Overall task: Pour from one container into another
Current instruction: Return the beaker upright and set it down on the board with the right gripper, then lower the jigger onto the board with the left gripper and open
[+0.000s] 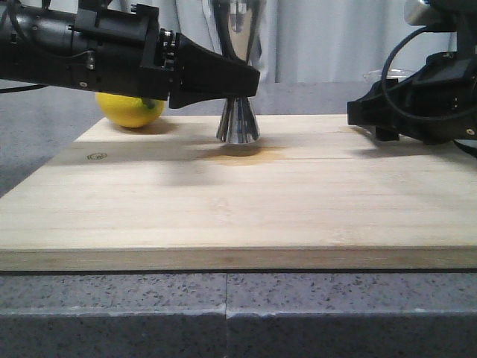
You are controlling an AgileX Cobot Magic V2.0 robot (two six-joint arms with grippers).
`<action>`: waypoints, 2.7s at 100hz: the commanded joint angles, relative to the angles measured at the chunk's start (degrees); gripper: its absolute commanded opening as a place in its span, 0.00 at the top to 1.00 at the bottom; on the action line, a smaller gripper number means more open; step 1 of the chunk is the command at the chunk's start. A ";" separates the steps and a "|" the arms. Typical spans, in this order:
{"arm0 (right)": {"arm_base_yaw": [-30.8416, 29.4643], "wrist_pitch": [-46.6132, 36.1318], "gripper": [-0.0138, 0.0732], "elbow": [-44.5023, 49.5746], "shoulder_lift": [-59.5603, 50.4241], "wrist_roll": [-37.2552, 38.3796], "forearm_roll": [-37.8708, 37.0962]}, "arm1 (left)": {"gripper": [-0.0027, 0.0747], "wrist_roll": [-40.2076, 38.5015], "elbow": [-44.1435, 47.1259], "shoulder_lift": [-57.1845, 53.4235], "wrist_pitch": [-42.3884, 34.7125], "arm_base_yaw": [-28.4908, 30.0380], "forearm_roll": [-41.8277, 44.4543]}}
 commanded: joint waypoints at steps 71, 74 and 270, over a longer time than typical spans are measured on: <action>-0.19 23.08 0.17 -1.71 -35.65 0.22 -3.87 | 0.89 -0.06 -1.69 -2.58 6.16 -0.64 -5.02; -0.19 23.88 0.17 -1.71 -36.81 0.22 -4.63 | 0.89 -0.06 -1.69 -2.58 6.16 -0.64 -5.02; -0.19 30.40 0.17 -1.71 -42.22 0.11 -11.98 | 0.21 0.90 -1.69 1.23 6.82 -0.53 -4.99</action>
